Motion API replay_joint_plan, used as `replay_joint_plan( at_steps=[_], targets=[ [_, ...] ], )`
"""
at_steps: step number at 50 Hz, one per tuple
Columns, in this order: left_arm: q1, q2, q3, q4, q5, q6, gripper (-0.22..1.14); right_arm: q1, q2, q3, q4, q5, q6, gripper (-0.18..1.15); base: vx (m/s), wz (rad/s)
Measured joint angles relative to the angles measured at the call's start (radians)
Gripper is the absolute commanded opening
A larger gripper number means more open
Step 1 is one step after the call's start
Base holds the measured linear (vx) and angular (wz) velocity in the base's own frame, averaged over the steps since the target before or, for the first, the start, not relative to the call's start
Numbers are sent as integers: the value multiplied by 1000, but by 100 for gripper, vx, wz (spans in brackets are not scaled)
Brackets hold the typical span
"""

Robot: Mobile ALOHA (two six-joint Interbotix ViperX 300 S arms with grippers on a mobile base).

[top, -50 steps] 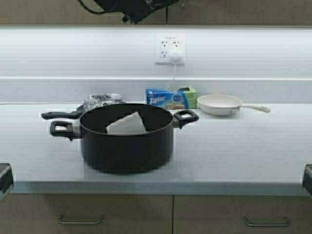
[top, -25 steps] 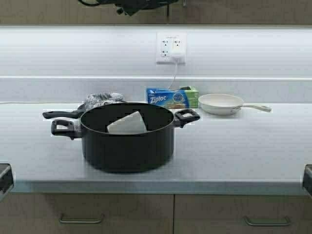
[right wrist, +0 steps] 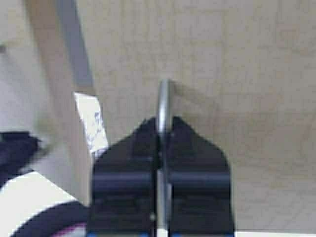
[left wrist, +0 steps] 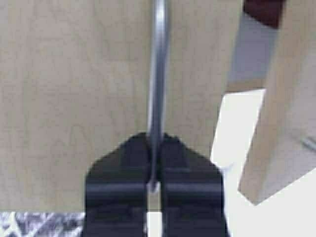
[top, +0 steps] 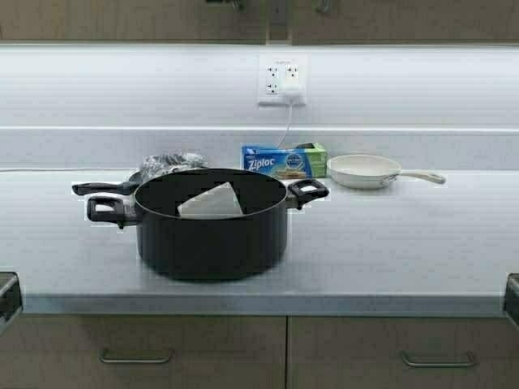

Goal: Open the cabinet, put the pot inside, then close it

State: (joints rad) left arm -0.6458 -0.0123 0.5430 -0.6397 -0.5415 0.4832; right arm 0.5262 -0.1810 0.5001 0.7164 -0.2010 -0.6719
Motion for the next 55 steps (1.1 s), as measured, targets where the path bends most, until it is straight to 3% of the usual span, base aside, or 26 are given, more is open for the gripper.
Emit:
replay_joint_plan(
  at_steps=[35,55],
  targets=[
    [106,-176,158,51,140,-5,3,-181,-204,172,-54,132,6,7,-15,3],
    [227,-474,356,48,285,-9,6,-222,-359,299,-61,175,25,9,-2,-6]
  ],
)
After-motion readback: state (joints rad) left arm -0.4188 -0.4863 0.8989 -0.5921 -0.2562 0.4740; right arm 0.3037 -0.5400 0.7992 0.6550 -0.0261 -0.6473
